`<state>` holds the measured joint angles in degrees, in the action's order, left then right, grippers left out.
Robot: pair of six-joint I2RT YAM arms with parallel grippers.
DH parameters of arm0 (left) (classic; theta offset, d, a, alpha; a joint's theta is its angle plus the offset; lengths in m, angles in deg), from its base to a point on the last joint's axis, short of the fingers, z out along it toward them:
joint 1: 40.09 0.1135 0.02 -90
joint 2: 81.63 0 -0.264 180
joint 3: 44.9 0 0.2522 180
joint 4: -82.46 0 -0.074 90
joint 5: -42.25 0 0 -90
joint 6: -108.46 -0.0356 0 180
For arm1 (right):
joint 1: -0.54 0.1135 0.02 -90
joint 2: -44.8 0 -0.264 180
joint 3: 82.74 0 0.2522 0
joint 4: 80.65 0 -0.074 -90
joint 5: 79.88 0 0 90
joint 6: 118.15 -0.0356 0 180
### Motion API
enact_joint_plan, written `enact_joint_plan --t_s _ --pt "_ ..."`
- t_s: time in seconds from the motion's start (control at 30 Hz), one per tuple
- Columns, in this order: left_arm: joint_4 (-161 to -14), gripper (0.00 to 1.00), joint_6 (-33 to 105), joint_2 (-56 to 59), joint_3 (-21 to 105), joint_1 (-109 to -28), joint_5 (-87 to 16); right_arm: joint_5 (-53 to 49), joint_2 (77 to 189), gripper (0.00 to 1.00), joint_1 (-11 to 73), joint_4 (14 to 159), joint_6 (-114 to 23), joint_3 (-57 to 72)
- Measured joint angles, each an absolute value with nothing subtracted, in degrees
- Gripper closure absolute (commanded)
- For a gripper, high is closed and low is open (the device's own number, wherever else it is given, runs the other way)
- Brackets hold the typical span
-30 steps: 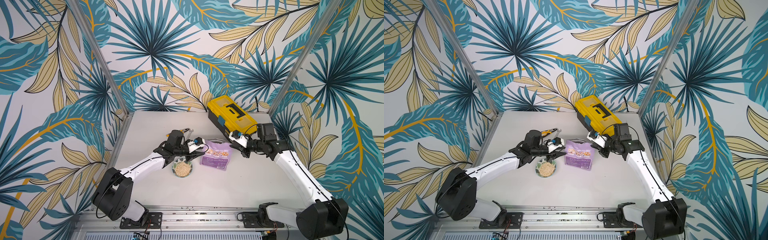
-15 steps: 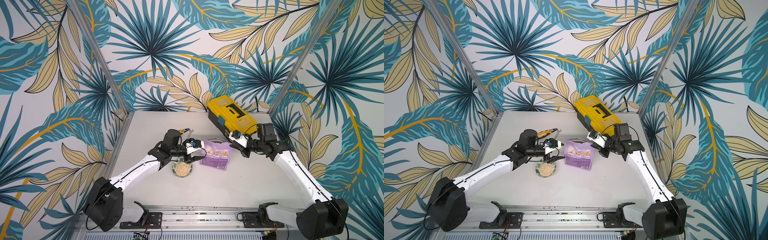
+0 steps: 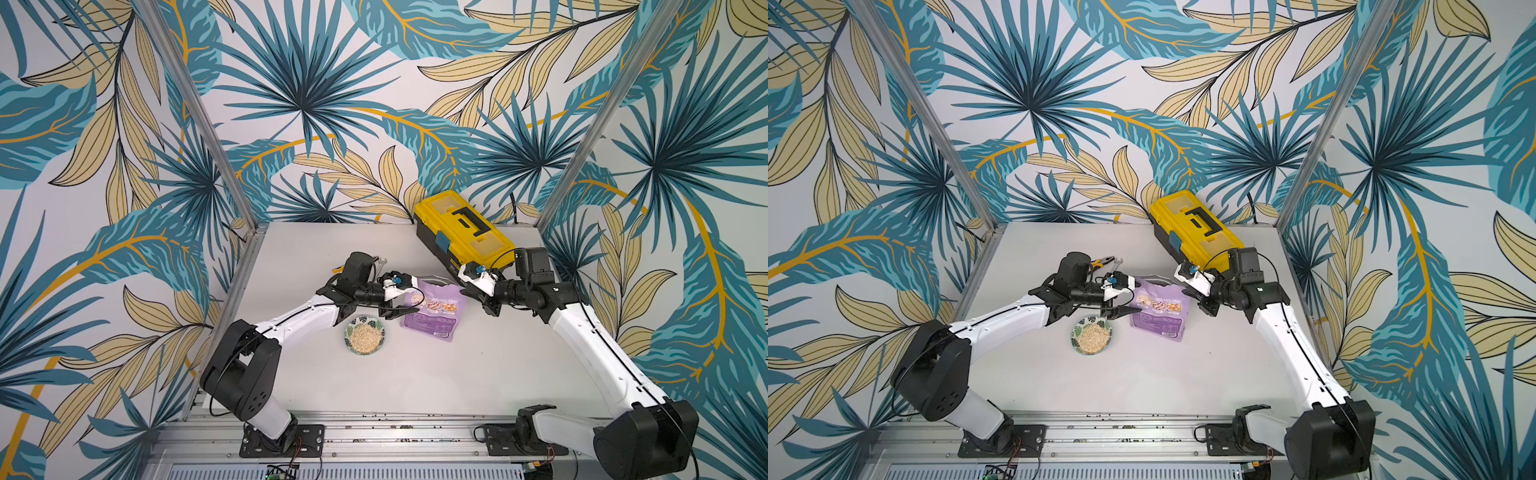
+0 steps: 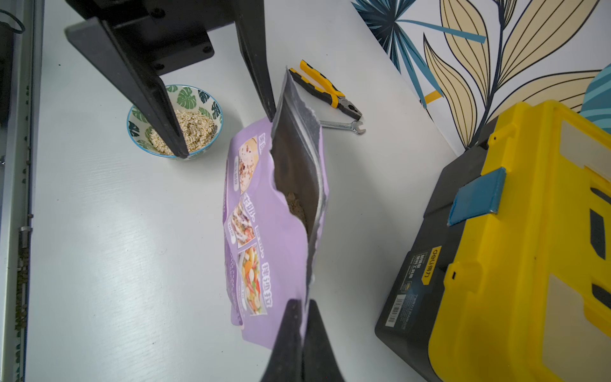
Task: Pour the oats into the breakfast bowl
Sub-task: Adjust the oats bag at the center of the board, then close the oats bag at the center of the board.
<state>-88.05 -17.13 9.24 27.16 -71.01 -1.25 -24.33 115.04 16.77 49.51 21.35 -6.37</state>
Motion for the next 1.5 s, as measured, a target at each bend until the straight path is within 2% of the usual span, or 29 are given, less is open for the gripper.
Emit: enact_joint_plan --t_s 0.37,0.67,0.77,0.83,1.17,1.37,1.43,1.5 --pt "-87.66 0.28 -18.38 4.11 27.05 -67.73 -2.08 -24.20 114.97 0.98 16.83 49.53 21.81 -6.44" --pt "-86.50 0.35 -18.68 10.05 33.17 -67.42 -0.33 -24.20 114.97 0.97 17.20 49.69 21.79 -6.44" --pt "-86.41 0.41 -18.68 13.27 34.99 -67.82 0.04 -24.20 114.97 0.97 17.27 49.71 21.79 -6.44" --pt "-86.06 0.50 -18.70 15.30 36.08 -68.06 0.15 -24.20 114.97 0.97 17.27 49.71 21.76 -6.44" --pt "-83.11 0.99 -17.63 19.10 39.31 -68.80 4.45 -23.57 114.97 0.96 17.31 49.73 21.79 -6.44" --pt "-83.44 1.00 -15.99 18.16 37.92 -68.76 5.17 -23.29 115.00 0.92 17.38 49.77 21.79 -6.37" --pt "-84.10 1.00 -15.38 17.11 36.54 -68.82 5.06 -23.26 115.00 0.87 17.47 49.71 21.85 -6.31" --pt "-84.73 1.00 -14.92 15.78 34.88 -69.02 4.71 -23.18 115.00 0.78 17.49 49.51 21.96 -6.31"
